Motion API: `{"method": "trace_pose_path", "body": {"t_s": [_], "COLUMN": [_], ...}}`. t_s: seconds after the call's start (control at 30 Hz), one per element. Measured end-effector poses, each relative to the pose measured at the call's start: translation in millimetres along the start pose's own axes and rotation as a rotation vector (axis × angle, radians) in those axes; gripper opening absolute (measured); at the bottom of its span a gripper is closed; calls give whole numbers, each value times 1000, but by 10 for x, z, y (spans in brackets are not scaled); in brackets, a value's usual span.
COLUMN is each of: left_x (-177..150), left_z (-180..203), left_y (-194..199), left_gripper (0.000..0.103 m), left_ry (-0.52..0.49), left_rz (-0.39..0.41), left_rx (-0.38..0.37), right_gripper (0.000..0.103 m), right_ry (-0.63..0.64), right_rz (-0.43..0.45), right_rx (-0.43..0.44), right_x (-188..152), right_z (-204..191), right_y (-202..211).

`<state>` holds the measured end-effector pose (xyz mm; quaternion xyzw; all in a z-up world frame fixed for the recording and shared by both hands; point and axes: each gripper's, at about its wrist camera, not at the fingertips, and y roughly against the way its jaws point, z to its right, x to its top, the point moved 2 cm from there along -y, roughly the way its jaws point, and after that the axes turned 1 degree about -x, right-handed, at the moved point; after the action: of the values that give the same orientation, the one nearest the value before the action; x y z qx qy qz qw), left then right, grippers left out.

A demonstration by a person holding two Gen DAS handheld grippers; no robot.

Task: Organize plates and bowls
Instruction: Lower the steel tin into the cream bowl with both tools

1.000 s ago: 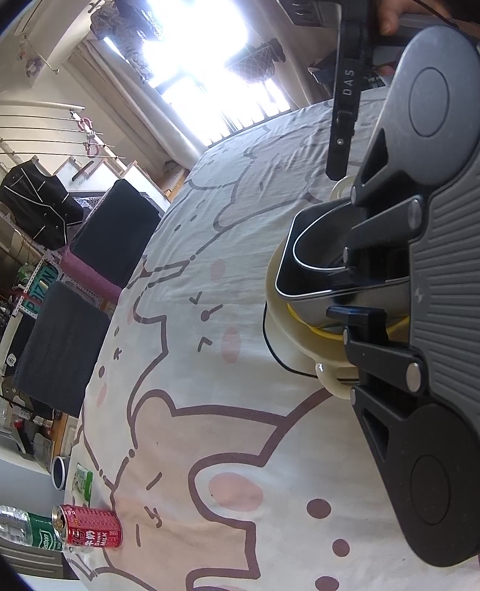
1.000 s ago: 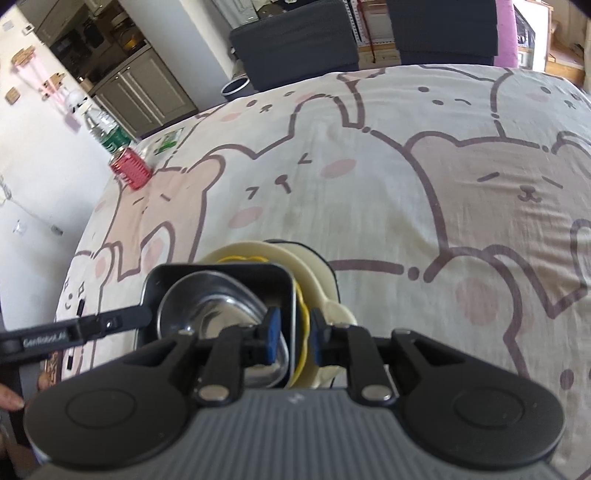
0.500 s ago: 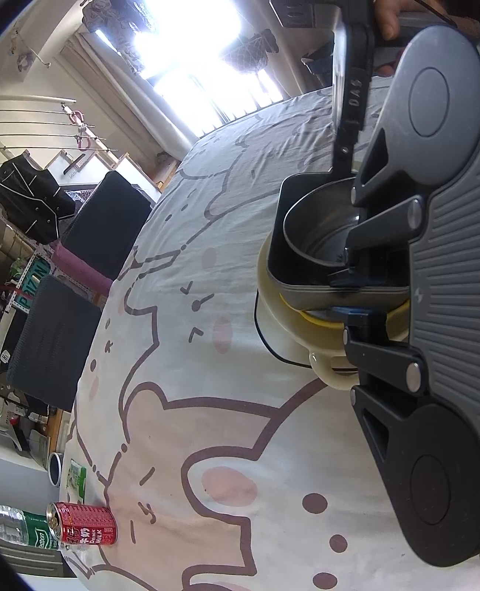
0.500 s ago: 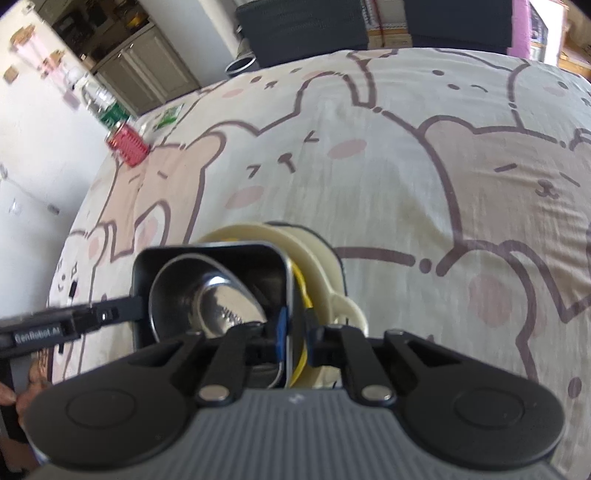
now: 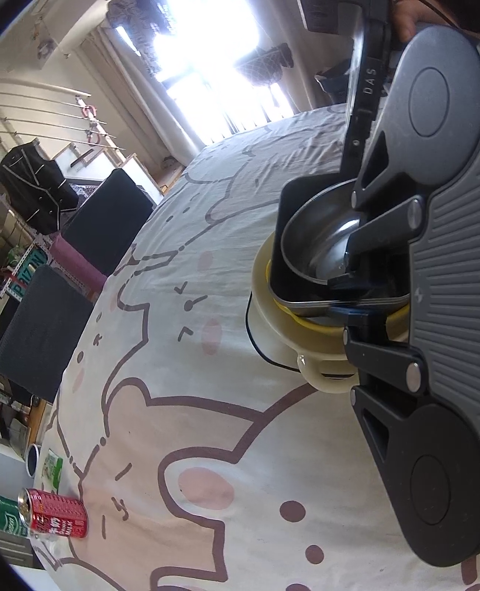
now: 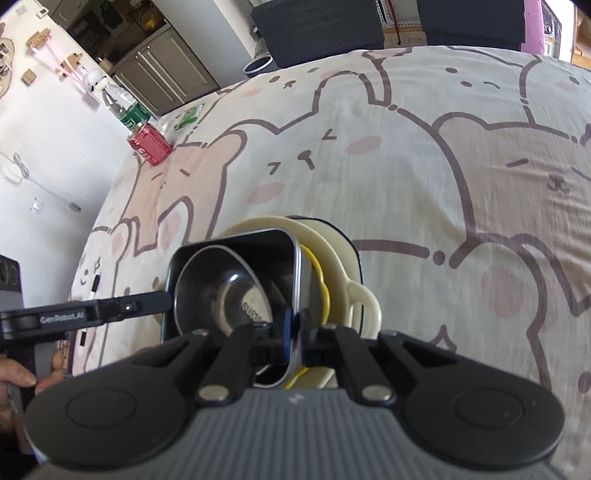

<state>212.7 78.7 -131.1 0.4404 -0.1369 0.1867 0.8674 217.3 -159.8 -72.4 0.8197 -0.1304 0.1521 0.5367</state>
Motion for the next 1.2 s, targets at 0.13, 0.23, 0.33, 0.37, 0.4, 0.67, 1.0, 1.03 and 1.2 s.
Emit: {"method": "trace_pose_path", "body": {"t_s": [0.13, 0.23, 0.33, 0.37, 0.4, 0.67, 1.0, 1.03, 1.2], "left_x": [1, 7, 17, 16, 15, 23, 34, 34, 39], "left_z": [-1, -18, -9, -5, -4, -10, 17, 27, 12], "left_y": [3, 18, 42, 48, 50, 63, 46, 52, 48], "left_gripper": [9, 9, 9, 9, 9, 10, 10, 10, 10], "left_ry": [10, 28, 32, 30, 29, 31, 10, 2, -5], "left_rz": [4, 10, 18, 19, 19, 21, 22, 24, 23], "left_rx": [-3, -14, -22, -22, -21, -28, -13, -7, 15], "right_gripper": [6, 6, 6, 6, 6, 6, 7, 7, 7], "right_ry": [-12, -18, -25, -31, -37, -95, -93, -94, -89], "right_rz": [-4, -8, -18, -23, -25, -32, -41, -41, -38], "right_rx": [12, 14, 12, 12, 14, 60, 37, 37, 36], "right_x": [5, 11, 9, 9, 5, -5, -9, -10, -10], "right_z": [30, 33, 37, 44, 50, 100, 69, 67, 68], "right_y": [8, 6, -11, -16, -15, 27, -11, -10, 0]}}
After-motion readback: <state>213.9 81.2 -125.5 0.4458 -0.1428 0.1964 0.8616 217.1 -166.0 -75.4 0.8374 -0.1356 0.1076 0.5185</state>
